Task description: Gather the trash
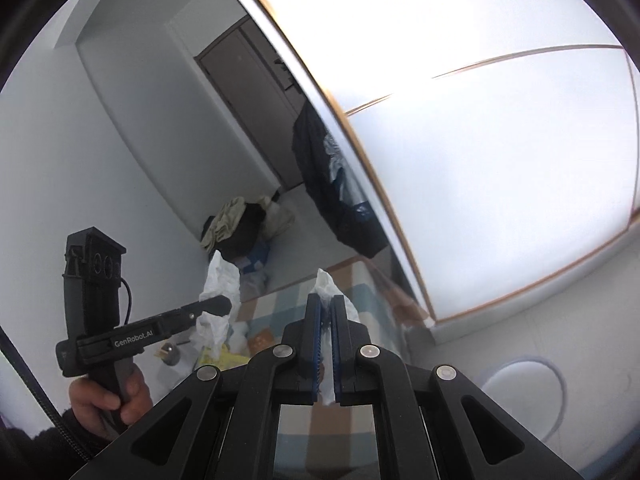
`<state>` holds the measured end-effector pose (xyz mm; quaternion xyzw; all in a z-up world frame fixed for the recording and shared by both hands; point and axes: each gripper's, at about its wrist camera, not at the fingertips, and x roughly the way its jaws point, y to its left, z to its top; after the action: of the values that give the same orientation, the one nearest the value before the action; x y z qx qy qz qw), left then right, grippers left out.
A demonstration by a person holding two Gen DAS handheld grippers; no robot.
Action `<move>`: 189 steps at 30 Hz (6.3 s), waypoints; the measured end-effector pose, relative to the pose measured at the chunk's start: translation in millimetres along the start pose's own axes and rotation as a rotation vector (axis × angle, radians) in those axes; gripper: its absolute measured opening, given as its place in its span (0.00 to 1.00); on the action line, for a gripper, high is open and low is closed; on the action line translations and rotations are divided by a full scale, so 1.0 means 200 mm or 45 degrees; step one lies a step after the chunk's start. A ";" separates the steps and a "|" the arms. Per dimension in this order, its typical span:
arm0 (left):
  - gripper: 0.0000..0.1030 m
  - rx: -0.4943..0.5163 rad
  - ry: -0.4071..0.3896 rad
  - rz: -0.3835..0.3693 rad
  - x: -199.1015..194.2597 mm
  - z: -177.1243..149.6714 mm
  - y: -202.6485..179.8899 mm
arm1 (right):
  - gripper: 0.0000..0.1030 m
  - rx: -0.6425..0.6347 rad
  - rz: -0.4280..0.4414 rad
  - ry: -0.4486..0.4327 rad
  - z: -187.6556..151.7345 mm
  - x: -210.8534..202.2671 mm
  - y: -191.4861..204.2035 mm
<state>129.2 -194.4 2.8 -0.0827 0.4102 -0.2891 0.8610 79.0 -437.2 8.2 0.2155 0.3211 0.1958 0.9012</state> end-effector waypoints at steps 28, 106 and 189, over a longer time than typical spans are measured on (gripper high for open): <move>0.02 0.029 0.802 -0.127 1.32 -0.21 -0.24 | 0.07 0.674 -0.313 0.329 -0.62 0.36 -1.35; 0.78 -0.161 -0.302 0.336 -0.50 -0.16 0.29 | 1.00 -0.004 -0.167 -0.117 -0.24 -0.03 0.10; 0.78 -0.475 -0.039 0.425 -0.65 -0.63 1.18 | 0.03 -0.028 0.115 0.216 -0.39 0.77 0.49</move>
<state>72.0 84.2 -82.7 -0.1757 0.4513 -0.0609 0.8728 116.2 -259.4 -72.3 0.2025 0.3840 0.2573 0.8633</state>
